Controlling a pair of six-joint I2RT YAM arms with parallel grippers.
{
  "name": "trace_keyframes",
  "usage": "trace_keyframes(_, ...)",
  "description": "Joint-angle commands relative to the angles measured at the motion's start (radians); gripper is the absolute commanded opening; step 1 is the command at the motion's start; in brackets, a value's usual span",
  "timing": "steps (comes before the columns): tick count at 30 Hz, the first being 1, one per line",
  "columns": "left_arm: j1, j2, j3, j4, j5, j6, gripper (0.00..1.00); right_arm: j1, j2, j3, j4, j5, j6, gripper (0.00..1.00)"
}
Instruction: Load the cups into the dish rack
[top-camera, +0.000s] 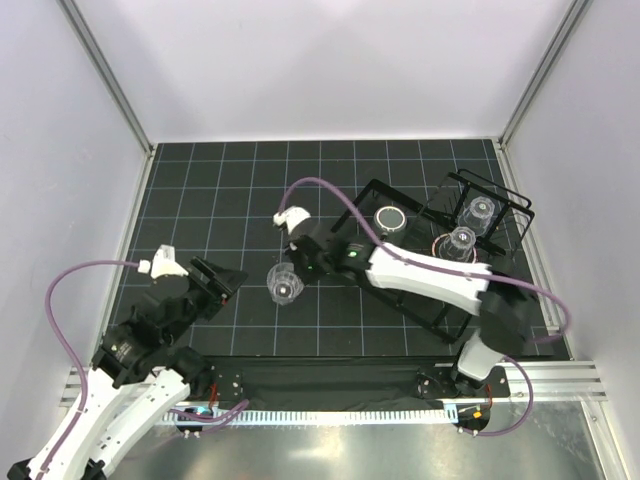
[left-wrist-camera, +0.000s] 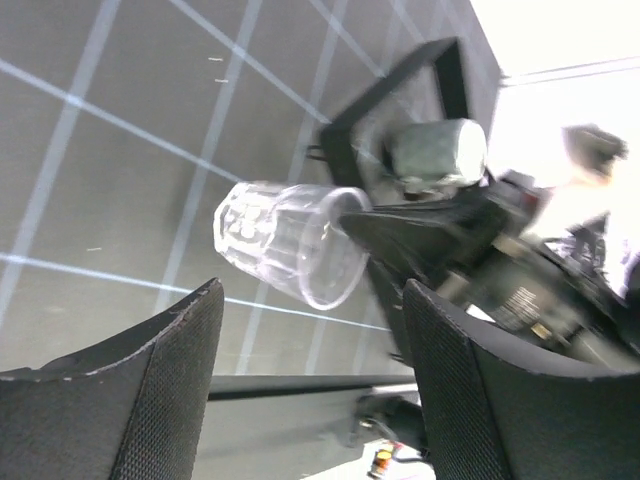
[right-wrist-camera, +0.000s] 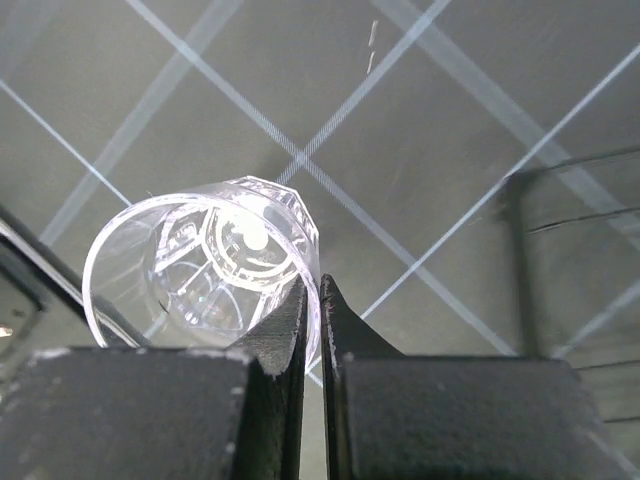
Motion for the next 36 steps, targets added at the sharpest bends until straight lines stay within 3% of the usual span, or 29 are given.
trace_keyframes(1,-0.004,0.046,0.037,0.146,0.075,-0.014,0.72,0.005,-0.240,-0.057,0.204,0.100,-0.067,0.04)
trace_keyframes(6,-0.004,0.116,0.025,0.343,0.221,-0.017,0.79,0.007,-0.472,-0.197,0.365,0.184,-0.156,0.04)
trace_keyframes(12,-0.004,0.198,-0.023,0.729,0.435,0.008,0.93,0.007,-0.739,-0.299,0.479,0.213,-0.251,0.04)
trace_keyframes(19,-0.011,0.359,-0.083,1.168,0.592,-0.234,0.93,0.007,-0.939,-0.464,0.697,0.232,-0.356,0.04)
trace_keyframes(27,-0.196,0.563,-0.023,1.468,0.445,-0.413,0.96,0.005,-0.984,-0.524,0.859,0.247,-0.414,0.04)
trace_keyframes(36,-0.248,0.658,-0.011,1.628,0.348,-0.473,0.96,0.007,-1.068,-0.588,0.878,0.238,-0.411,0.04)
